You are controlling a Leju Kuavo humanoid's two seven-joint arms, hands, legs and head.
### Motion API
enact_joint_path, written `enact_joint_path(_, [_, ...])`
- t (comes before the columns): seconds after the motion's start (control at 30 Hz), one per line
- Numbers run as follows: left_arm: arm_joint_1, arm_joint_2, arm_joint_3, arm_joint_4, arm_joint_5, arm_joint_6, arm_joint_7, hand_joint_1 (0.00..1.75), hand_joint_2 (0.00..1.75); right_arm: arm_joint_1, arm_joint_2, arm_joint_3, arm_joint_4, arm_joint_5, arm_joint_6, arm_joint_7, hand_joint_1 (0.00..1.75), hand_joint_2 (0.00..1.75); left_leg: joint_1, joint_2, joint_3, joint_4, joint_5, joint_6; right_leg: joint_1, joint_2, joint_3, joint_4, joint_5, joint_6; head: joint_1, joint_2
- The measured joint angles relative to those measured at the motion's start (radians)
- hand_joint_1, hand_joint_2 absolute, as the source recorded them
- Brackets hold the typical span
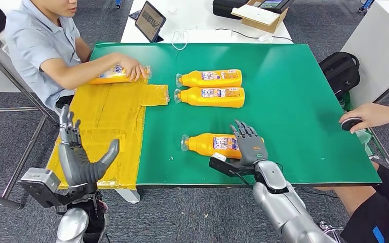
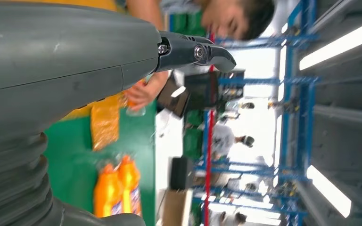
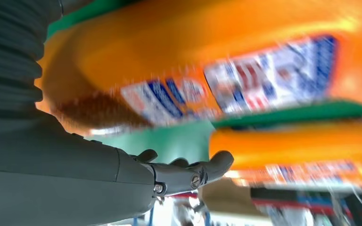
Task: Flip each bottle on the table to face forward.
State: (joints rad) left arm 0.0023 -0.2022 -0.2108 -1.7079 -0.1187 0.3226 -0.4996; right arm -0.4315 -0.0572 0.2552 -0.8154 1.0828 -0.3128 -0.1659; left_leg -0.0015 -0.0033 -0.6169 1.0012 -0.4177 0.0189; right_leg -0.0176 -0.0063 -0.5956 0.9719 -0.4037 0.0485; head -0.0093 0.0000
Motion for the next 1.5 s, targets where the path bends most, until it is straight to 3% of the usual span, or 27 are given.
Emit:
enact_joint_path(0.4, [-0.022,0.014,-0.007,0.063,0.006,-0.036,0.043,0.0,1.75,-0.119,0.008,0.022,0.189,0.029,0.056,0.058,0.0,1.75,0.0,0.0,0.001,0.0,0.0,0.0,0.0,0.0,0.001,0.0,0.0,0.0,0.0,0.0])
enact_joint_path(0.43, [-0.02,0.014,-0.007,0.064,0.007,-0.042,0.046,0.0,1.75,-0.129,0.009,0.026,0.203,0.032,0.079,0.069,0.29,1.75,0.0,0.0,0.002,0.0,0.0,0.0,0.0,0.0,0.001,0.0,0.0,0.0,0.0,0.0])
enact_joint_path(0.53, [-0.006,0.018,-0.007,0.064,0.007,-0.063,0.059,0.0,1.75,-0.157,0.008,0.037,0.241,0.035,0.163,0.099,1.59,1.75,0.0,0.001,0.008,0.0,-0.001,0.0,0.0,0.001,0.005,-0.001,-0.001,0.0,0.0,0.0])
enact_joint_path(0.57, [-0.001,0.02,-0.007,0.064,0.006,-0.071,0.063,0.0,1.75,-0.162,0.006,0.041,0.251,0.035,0.188,0.105,1.74,1.75,0.0,0.001,0.009,0.0,-0.002,0.001,0.0,0.001,0.006,-0.001,-0.001,0.0,0.0,0.0])
enact_joint_path(0.9, [0.008,0.033,-0.008,0.064,-0.002,-0.11,0.083,0.0,1.75,-0.194,-0.03,0.064,0.298,-0.017,0.303,0.068,1.75,1.75,-0.001,-0.001,0.021,0.0,-0.003,0.003,-0.001,0.0,0.01,-0.003,-0.003,0.002,0.0,0.0])
enact_joint_path(1.07, [0.002,0.04,-0.017,0.08,0.028,-0.141,0.097,0.0,1.75,-0.182,-0.07,0.06,0.295,-0.127,0.326,-0.051,1.75,1.75,0.0,-0.001,0.028,0.0,-0.006,0.005,0.0,-0.001,0.018,-0.006,-0.005,0.004,0.0,0.0])
enact_joint_path(1.2, [-0.003,0.046,-0.022,0.089,0.062,-0.146,0.089,0.0,1.75,-0.121,-0.081,0.025,0.231,-0.314,0.323,-0.193,1.75,1.75,0.002,-0.001,0.033,-0.001,-0.01,0.005,0.001,0.0,0.029,-0.008,-0.007,0.005,0.001,0.0])
enact_joint_path(1.37, [-0.008,0.045,-0.022,0.093,0.078,-0.124,0.065,0.0,1.75,-0.033,-0.053,-0.009,0.103,-0.448,0.315,-0.249,1.74,1.75,0.002,0.01,0.035,-0.001,-0.012,0.003,0.001,0.008,0.035,-0.009,-0.004,0.004,0.0,0.0])
enact_joint_path(1.5, [-0.006,0.018,-0.026,0.098,0.079,-0.051,0.016,0.0,1.75,0.073,0.019,-0.039,-0.082,-0.603,0.253,-0.305,1.75,1.75,0.003,0.01,0.03,-0.001,-0.011,0.003,0.003,0.008,0.031,-0.008,-0.004,0.003,0.0,0.0])
